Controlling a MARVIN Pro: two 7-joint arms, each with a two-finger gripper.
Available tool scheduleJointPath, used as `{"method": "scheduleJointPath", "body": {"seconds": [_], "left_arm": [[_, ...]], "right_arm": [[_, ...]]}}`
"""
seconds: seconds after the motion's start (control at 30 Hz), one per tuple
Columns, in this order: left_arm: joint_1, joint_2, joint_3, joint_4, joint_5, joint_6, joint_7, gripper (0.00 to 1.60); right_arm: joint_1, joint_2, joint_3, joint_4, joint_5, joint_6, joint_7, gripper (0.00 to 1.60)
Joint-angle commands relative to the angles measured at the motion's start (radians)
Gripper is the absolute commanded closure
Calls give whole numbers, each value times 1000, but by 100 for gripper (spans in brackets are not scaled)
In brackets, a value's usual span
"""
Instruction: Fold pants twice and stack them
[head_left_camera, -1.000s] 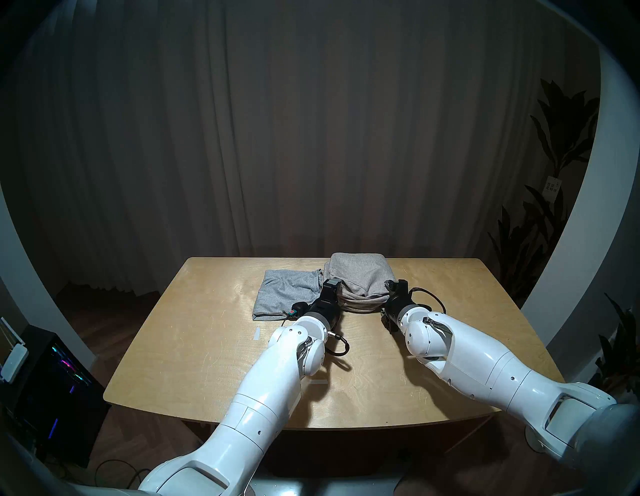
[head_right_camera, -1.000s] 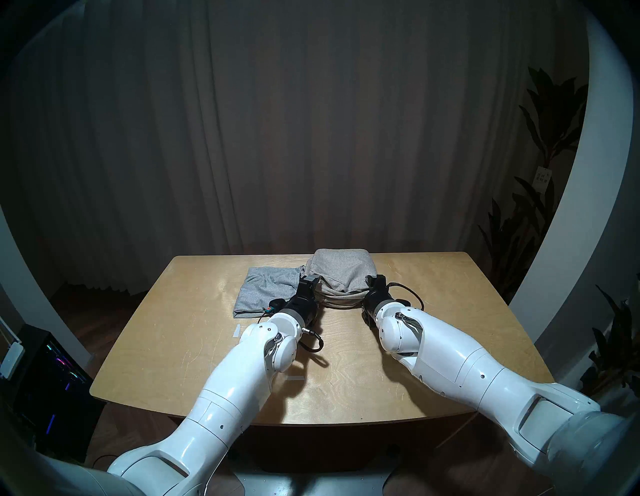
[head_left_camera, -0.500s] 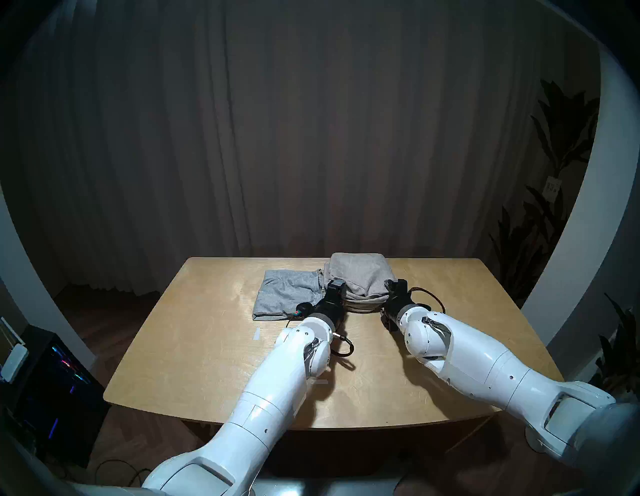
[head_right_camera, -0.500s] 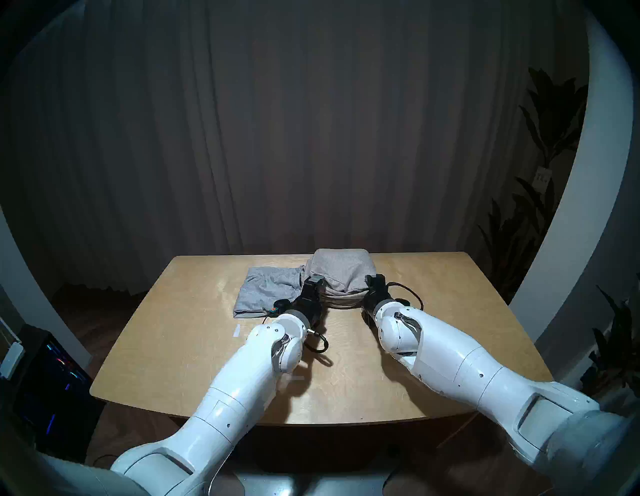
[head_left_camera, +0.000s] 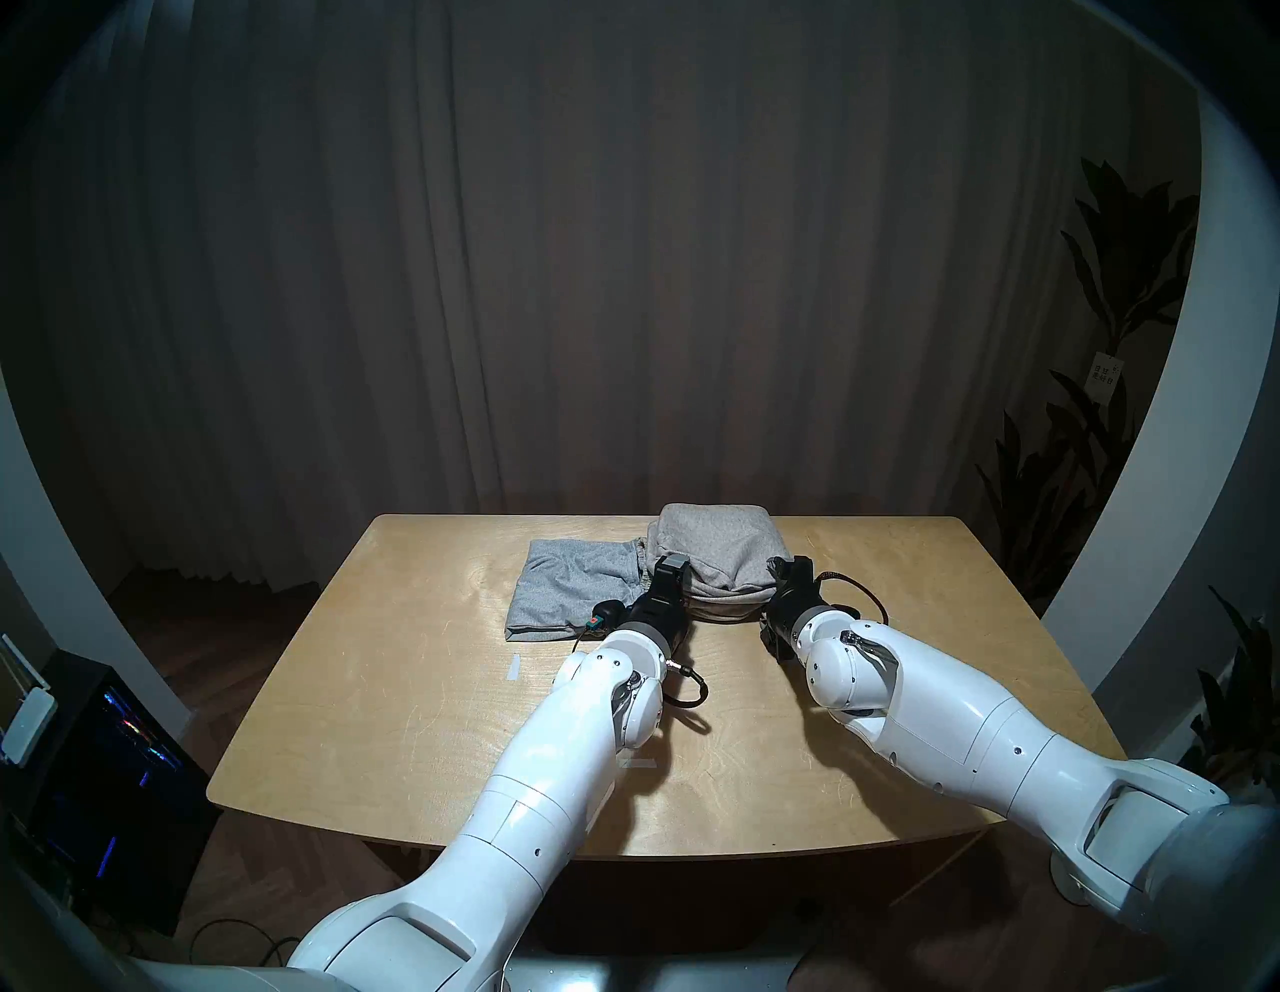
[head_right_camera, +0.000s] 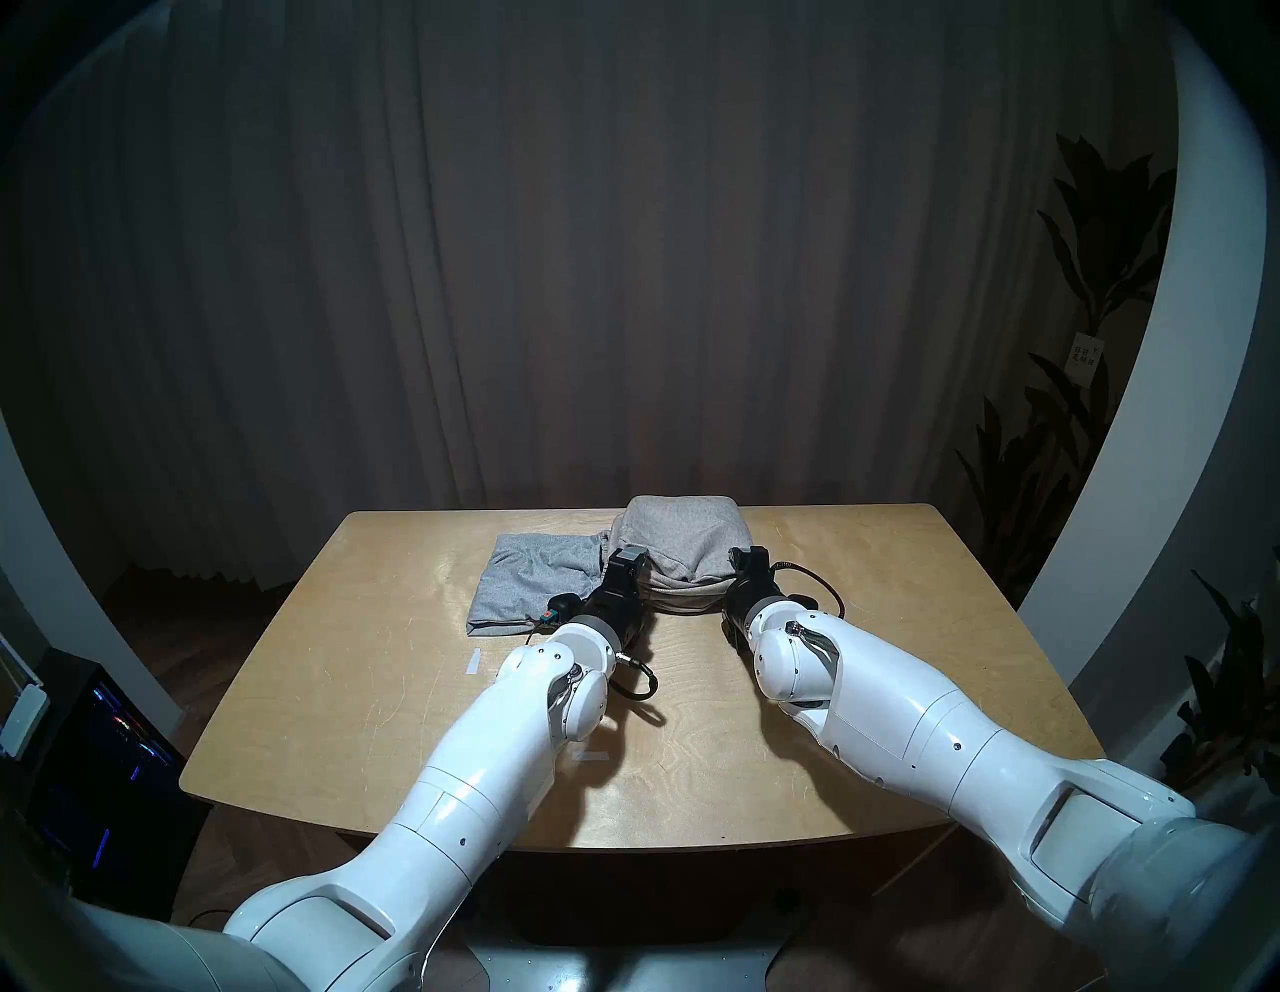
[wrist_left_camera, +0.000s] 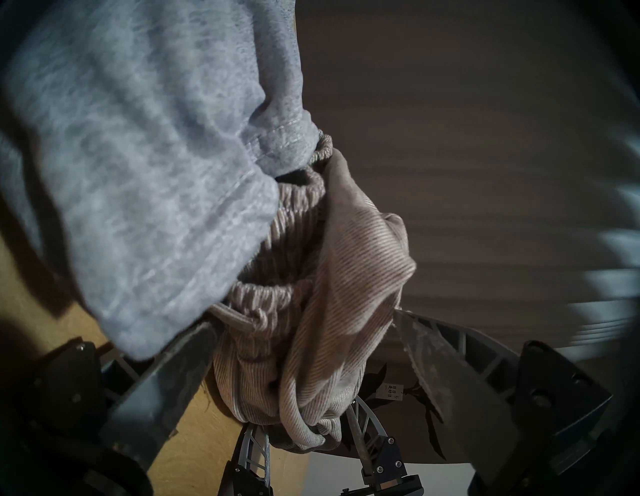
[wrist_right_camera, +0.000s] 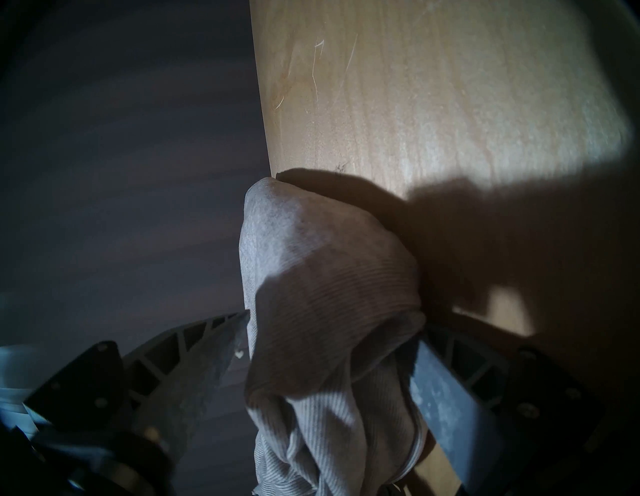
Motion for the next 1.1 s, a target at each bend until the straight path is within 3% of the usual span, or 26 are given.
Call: {"method": "scheduleJointPath", "body": {"seconds": [0.0, 1.07], "left_arm": [[-16, -6, -4, -31, -5, 11, -67, 0], [-147, -54, 8, 148, 80, -59, 51, 0]], "right_arm": [[-47, -23, -37, 36, 8, 3, -23, 0], [-25, -49, -48, 75, 19, 7, -19, 0]]}}
